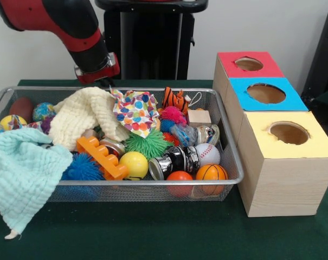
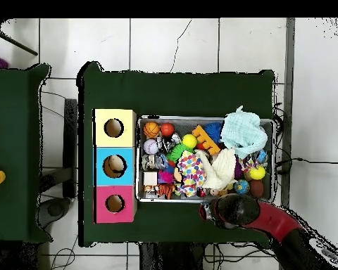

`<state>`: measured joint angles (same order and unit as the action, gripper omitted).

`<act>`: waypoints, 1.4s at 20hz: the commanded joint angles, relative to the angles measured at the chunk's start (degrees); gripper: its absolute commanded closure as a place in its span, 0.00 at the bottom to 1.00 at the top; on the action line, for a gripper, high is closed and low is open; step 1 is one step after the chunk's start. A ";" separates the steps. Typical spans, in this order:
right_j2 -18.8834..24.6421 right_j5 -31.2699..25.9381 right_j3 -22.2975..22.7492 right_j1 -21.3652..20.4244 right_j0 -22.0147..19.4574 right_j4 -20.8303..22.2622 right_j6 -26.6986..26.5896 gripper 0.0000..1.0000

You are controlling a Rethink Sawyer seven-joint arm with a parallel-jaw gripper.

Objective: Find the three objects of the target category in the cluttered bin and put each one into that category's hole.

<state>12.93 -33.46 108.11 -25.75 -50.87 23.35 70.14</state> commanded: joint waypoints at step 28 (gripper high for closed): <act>5.37 1.64 -4.45 -9.84 2.22 -1.21 2.98 1.00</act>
<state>12.78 -33.48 108.88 -32.61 -49.40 23.49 70.14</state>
